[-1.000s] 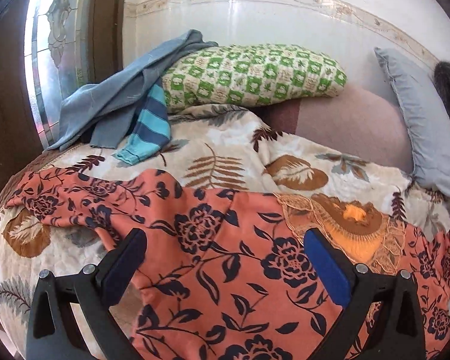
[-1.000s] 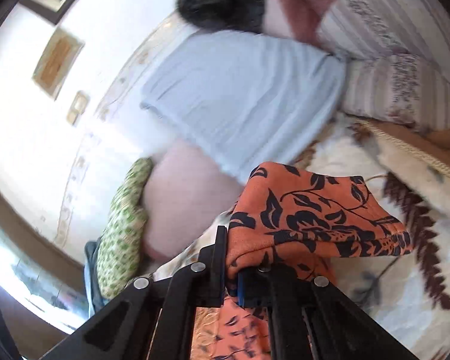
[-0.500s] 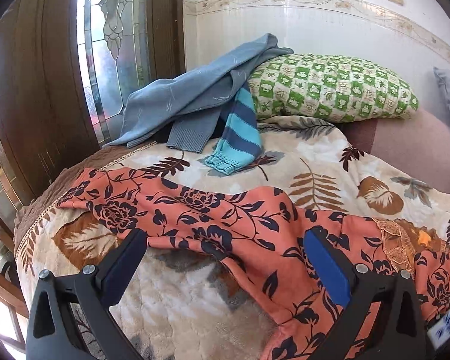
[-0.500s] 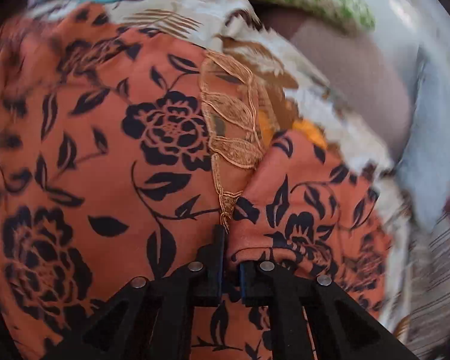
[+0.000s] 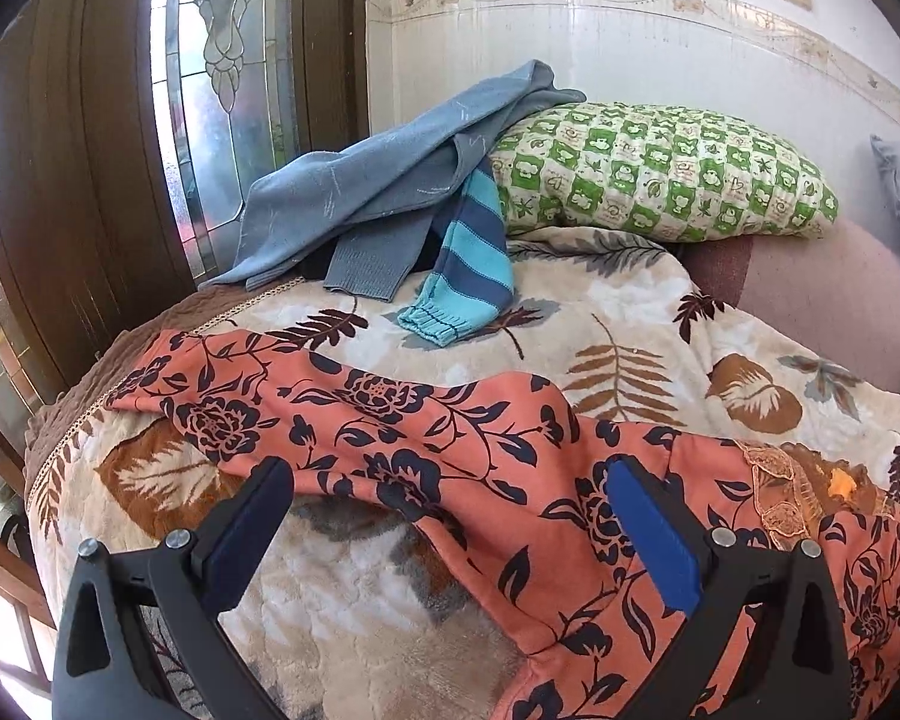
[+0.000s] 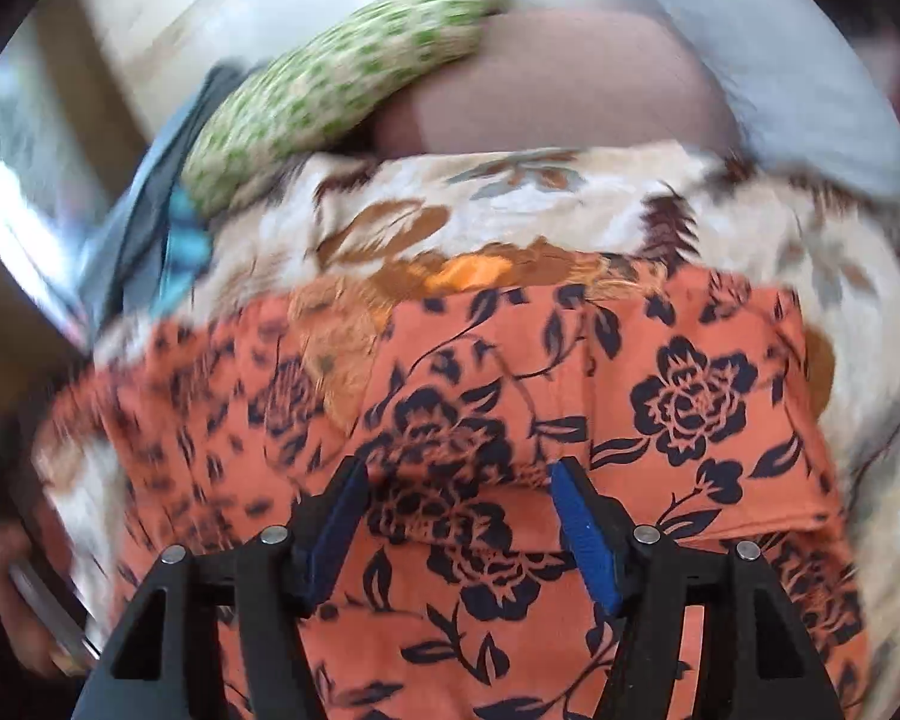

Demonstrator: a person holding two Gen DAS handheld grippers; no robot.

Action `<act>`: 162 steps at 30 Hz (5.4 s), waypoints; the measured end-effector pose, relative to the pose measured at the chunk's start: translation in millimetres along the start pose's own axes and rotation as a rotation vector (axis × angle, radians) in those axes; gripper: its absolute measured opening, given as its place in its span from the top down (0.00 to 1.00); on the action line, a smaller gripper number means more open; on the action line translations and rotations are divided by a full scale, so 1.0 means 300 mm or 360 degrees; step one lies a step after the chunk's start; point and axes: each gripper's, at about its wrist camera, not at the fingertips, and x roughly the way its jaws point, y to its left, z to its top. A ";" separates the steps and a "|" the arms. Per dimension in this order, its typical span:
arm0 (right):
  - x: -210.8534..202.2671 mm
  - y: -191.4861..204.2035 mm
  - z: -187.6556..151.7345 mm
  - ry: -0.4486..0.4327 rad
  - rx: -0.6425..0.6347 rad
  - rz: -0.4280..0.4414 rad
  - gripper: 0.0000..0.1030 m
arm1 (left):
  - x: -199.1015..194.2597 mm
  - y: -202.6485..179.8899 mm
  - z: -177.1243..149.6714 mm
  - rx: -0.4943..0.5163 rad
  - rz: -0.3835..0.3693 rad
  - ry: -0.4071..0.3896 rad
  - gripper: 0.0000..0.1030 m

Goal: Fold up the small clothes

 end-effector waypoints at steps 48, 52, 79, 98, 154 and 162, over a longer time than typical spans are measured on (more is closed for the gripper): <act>0.228 -0.133 0.072 0.0199 0.0575 0.0093 0.34 | 0.040 -0.063 -0.018 0.0086 0.0039 0.0095 0.00; 0.236 -0.047 0.058 0.0226 0.0552 0.0373 0.34 | 0.032 -0.065 -0.021 0.0108 0.0051 0.0076 0.00; 0.263 0.043 0.027 0.0284 0.0591 0.0385 0.33 | 0.037 0.000 -0.007 0.0048 0.0067 0.0093 0.00; 0.069 0.141 0.058 0.0089 -0.0026 0.0342 0.33 | 0.039 -0.036 -0.017 0.0126 0.0072 0.0067 0.00; 0.176 -0.150 -0.002 0.0400 0.0009 0.0303 0.54 | 0.452 0.825 0.162 -0.1138 -0.0218 0.0494 0.95; 0.065 -0.210 0.060 0.0136 0.0084 0.0282 0.54 | 0.189 0.451 0.387 -0.0570 -0.0428 0.0315 0.95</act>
